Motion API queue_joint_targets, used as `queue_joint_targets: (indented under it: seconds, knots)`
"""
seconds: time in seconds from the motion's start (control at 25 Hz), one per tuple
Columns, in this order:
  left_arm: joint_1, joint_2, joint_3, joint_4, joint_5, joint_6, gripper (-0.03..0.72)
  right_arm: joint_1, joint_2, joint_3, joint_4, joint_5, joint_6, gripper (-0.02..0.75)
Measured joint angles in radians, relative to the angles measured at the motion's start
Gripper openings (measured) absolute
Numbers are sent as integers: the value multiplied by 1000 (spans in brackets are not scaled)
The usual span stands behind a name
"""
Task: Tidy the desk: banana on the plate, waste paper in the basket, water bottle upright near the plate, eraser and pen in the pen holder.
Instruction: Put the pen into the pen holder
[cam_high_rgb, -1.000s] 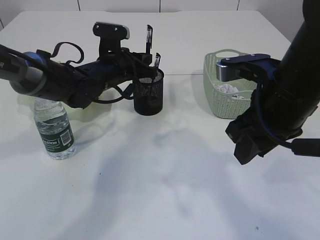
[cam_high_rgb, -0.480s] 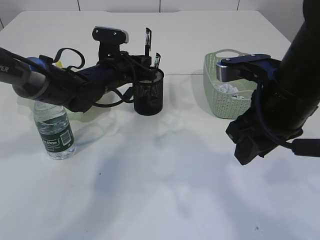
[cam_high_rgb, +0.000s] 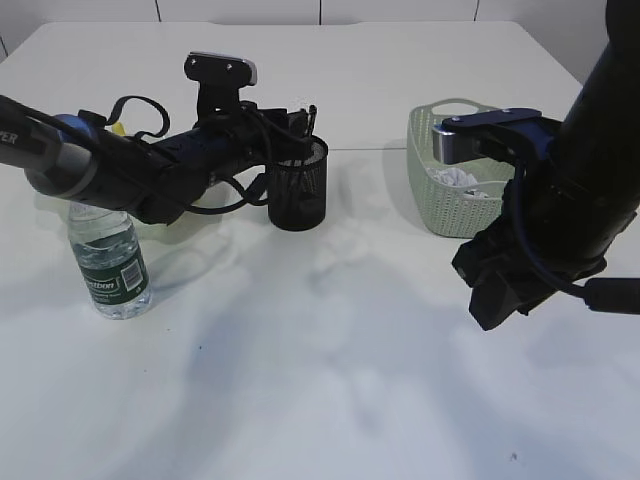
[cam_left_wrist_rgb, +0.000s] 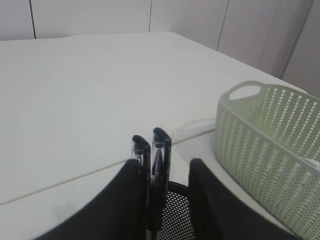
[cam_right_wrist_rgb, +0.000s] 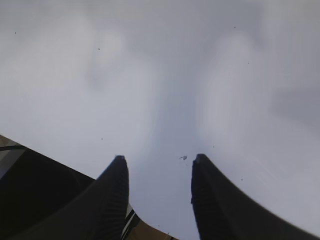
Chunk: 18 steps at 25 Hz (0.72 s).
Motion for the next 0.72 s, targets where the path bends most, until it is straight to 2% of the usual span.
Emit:
queue_joint_targets:
  seconds: [0.56, 0.72]
  knots:
    - [0, -7, 0, 0, 6, 0, 239, 0, 0, 0, -7, 1, -2, 318]
    - [0, -42, 0, 0, 59, 0, 240, 0, 0, 0, -16, 1, -2, 318]
